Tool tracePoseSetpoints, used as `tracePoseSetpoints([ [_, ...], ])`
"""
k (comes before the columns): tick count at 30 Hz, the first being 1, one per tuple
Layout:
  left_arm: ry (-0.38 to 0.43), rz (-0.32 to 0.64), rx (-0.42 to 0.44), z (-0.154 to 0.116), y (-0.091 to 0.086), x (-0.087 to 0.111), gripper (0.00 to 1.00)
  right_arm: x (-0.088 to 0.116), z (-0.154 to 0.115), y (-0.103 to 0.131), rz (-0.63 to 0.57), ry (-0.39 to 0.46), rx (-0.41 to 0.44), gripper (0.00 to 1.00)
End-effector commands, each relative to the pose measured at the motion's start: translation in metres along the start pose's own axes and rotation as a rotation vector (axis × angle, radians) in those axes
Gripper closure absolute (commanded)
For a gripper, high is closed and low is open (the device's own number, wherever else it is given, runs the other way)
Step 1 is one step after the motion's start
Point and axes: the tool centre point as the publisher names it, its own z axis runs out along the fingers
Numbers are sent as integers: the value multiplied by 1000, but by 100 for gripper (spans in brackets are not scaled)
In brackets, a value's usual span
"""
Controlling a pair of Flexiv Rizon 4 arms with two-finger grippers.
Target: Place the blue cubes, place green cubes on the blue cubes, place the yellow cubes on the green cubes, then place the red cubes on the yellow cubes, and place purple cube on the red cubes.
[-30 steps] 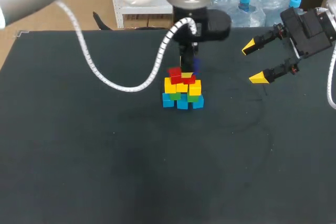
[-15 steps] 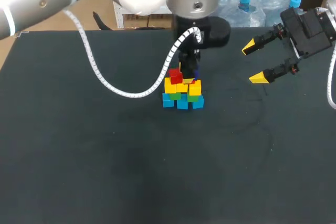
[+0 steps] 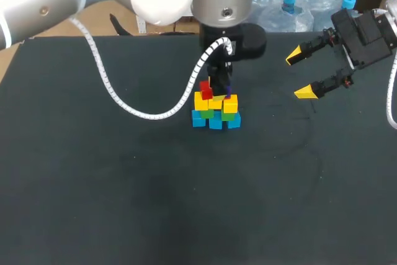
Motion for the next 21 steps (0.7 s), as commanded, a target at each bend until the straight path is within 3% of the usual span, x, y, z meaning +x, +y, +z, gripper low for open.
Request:
tracePoseSetpoints([
  [1,-9,-2,4,5,6,2,100,0,0,1,0,0,2,0],
  [21,-27,18,-1,4,19,-1,100,0,0,1,0,0,2,0],
])
